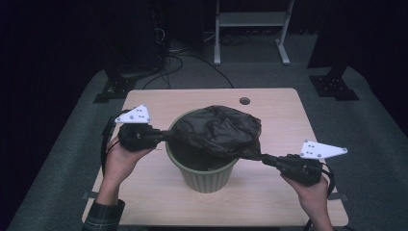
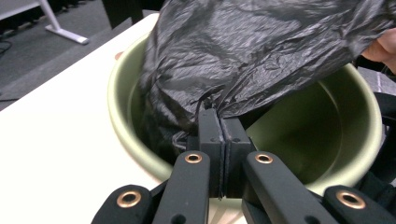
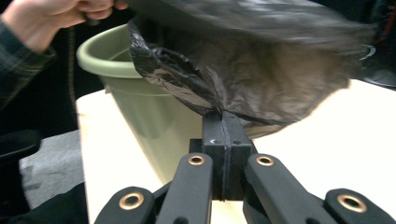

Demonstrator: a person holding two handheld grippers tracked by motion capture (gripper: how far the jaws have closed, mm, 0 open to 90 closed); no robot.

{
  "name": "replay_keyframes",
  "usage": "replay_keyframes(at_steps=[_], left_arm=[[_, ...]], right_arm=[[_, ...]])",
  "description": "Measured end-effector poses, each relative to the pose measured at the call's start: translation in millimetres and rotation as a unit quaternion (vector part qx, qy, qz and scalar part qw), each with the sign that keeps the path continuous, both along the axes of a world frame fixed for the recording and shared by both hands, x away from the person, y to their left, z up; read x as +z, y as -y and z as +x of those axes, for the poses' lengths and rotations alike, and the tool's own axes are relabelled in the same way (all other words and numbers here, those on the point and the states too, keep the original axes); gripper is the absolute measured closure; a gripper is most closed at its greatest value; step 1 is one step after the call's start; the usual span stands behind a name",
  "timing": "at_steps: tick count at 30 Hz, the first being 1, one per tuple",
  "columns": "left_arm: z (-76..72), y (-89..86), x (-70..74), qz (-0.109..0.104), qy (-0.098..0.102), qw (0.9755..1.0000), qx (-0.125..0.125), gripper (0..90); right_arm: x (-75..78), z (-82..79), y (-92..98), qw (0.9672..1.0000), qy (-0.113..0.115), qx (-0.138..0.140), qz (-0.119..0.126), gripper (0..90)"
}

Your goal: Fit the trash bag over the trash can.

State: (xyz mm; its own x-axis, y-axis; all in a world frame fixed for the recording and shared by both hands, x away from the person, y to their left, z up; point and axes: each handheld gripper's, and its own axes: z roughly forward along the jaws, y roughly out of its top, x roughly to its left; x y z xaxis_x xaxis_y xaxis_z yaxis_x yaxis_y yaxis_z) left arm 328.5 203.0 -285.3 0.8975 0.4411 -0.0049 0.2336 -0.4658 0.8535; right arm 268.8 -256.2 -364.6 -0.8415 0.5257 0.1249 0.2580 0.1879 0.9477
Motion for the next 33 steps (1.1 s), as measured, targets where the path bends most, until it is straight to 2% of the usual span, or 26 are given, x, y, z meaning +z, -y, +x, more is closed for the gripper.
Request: replay_keyframes(at_steps=[4, 9, 12, 15, 16, 19, 23, 27, 29, 33], left_arm=[[-5.1, -17.8, -3.1, -0.006, -0.001, 0.9999, 0.015, 89.4], [-10.6, -41.1, -14.0, -0.016, -0.009, 0.9991, 0.039, 89.4], [-11.6, -51.5, -21.3, -0.007, -0.012, 0.9984, 0.054, 89.1], [-11.3, -59.8, -25.9, -0.007, -0.011, 0.9974, 0.070, 83.8], [-12.3, -61.4, -25.3, -0.008, -0.004, 0.9970, 0.077, 77.3], [-18.3, -65.4, -14.0, -0.022, 0.017, 0.9966, 0.078, 62.9], [-28.1, -63.8, 11.6, -0.040, 0.042, 0.9959, 0.070, 49.4], [-34.6, -54.1, 30.3, -0.031, 0.066, 0.9954, 0.062, 37.6], [-36.1, -50.6, 36.4, -0.029, 0.076, 0.9946, 0.065, 32.3], [-37.3, -48.4, 39.7, -0.033, 0.080, 0.9943, 0.062, 27.9]], right_arm=[[2.6, 5.4, 10.1, 0.9999, 0.005, -0.016, 0.004, 89.8], [3.6, 11.9, 12.4, 0.9998, 0.003, -0.022, 0.001, 89.9], [3.3, 17.7, 11.7, 0.9995, 0.002, -0.031, -0.008, 89.8], [3.9, 21.2, 9.8, 0.9994, 0.003, -0.034, -0.011, 89.8], [4.6, 22.0, 8.9, 0.9993, 0.005, -0.034, -0.013, 89.8], [8.3, 22.7, 5.4, 0.9993, 0.013, -0.032, -0.014, 89.7], [13.2, 24.0, 1.6, 0.9992, 0.022, -0.029, -0.016, 89.7], [15.6, 25.4, -0.8, 0.9991, 0.025, -0.028, -0.020, 89.7], [16.3, 25.7, -1.1, 0.9990, 0.028, -0.029, -0.021, 89.7], [16.8, 26.1, 1.2, 0.9988, 0.029, -0.033, -0.024, 89.7]])
